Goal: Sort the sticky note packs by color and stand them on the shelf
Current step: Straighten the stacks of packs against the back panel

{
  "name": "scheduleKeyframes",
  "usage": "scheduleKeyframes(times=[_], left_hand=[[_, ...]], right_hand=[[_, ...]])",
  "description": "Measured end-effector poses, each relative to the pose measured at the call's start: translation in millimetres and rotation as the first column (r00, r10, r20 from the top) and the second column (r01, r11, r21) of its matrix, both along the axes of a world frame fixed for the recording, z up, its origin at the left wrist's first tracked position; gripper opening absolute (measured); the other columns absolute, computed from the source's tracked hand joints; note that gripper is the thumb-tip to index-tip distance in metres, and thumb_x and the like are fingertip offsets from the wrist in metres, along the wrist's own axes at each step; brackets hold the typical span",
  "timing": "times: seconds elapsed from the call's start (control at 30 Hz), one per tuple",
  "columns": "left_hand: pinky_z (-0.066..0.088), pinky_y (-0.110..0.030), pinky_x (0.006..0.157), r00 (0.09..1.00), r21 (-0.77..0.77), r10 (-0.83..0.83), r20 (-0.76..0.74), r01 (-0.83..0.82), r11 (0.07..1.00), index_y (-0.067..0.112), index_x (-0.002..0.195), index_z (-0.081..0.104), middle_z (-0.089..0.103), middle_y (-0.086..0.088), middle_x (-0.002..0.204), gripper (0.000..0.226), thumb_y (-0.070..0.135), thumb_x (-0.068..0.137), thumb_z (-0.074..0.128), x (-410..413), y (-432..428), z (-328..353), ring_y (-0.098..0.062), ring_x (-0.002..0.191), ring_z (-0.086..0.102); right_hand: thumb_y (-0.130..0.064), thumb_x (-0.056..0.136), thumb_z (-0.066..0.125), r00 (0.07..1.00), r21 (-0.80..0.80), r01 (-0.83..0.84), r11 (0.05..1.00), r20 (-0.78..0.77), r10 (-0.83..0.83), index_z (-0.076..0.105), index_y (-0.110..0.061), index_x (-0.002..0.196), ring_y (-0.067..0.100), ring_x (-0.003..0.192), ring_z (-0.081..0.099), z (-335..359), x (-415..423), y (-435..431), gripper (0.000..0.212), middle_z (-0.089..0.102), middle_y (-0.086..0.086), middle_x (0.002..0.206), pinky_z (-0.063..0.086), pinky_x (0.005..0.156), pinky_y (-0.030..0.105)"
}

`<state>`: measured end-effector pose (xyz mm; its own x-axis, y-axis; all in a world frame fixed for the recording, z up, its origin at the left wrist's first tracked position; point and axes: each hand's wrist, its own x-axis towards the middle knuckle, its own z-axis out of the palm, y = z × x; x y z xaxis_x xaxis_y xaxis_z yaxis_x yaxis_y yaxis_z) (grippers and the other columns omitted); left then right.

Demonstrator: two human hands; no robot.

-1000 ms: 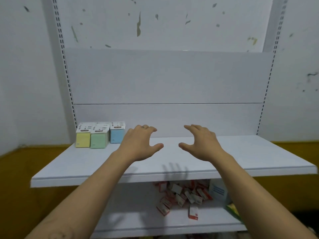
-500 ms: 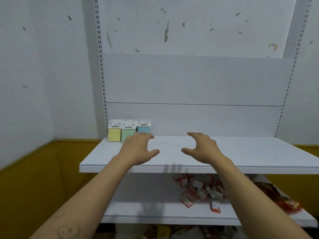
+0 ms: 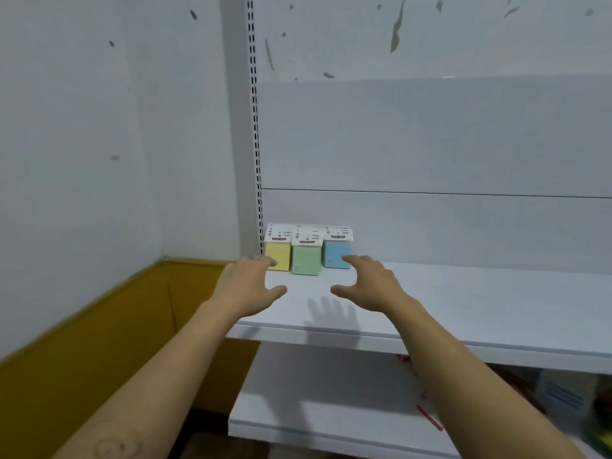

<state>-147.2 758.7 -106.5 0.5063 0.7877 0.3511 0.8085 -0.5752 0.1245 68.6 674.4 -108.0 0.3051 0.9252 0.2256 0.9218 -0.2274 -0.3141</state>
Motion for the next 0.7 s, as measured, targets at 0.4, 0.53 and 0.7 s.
scheduleKeyframes(times=[0.4, 0.53, 0.7], left_hand=[[0.039, -0.036, 0.100, 0.996, -0.075, 0.091, 0.006, -0.090, 0.993, 0.027, 0.136, 0.046, 0.052, 0.005, 0.137, 0.059, 0.052, 0.084, 0.058, 5.2, 146.8, -28.0, -0.019, 0.126, 0.046], [0.039, -0.036, 0.103, 0.997, -0.112, 0.067, 0.030, -0.063, 0.992, 0.028, 0.138, 0.044, 0.050, 0.005, 0.140, 0.060, 0.052, 0.085, 0.059, 11.1, 192.6, -39.7, -0.018, 0.128, 0.044], [0.048, -0.036, 0.095, 0.990, -0.225, -0.022, 0.137, 0.052, 0.973, 0.025, 0.135, 0.047, 0.056, 0.003, 0.133, 0.066, 0.056, 0.079, 0.065, 22.2, 260.5, -59.7, -0.018, 0.118, 0.053]], right_hand=[[-0.048, 0.084, 0.061, 0.996, 0.023, -0.086, 0.996, -0.009, 0.086, 0.036, -0.024, 0.144, 0.023, 0.130, 0.042, -30.1, -15.6, 160.7, 0.070, 0.042, 0.002, 0.145, 0.036, 0.104, 0.039], [-0.045, 0.088, 0.058, 0.997, 0.085, -0.071, 0.994, 0.047, 0.067, 0.038, -0.023, 0.142, 0.022, 0.125, 0.046, -41.1, -32.7, 200.4, 0.062, 0.047, 0.000, 0.139, 0.040, 0.098, 0.036], [-0.042, 0.089, 0.055, 0.998, 0.102, 0.044, 0.994, 0.048, -0.049, 0.047, -0.021, 0.132, 0.022, 0.113, 0.054, -60.4, -55.0, 251.5, 0.049, 0.054, 0.001, 0.125, 0.047, 0.086, 0.035]])
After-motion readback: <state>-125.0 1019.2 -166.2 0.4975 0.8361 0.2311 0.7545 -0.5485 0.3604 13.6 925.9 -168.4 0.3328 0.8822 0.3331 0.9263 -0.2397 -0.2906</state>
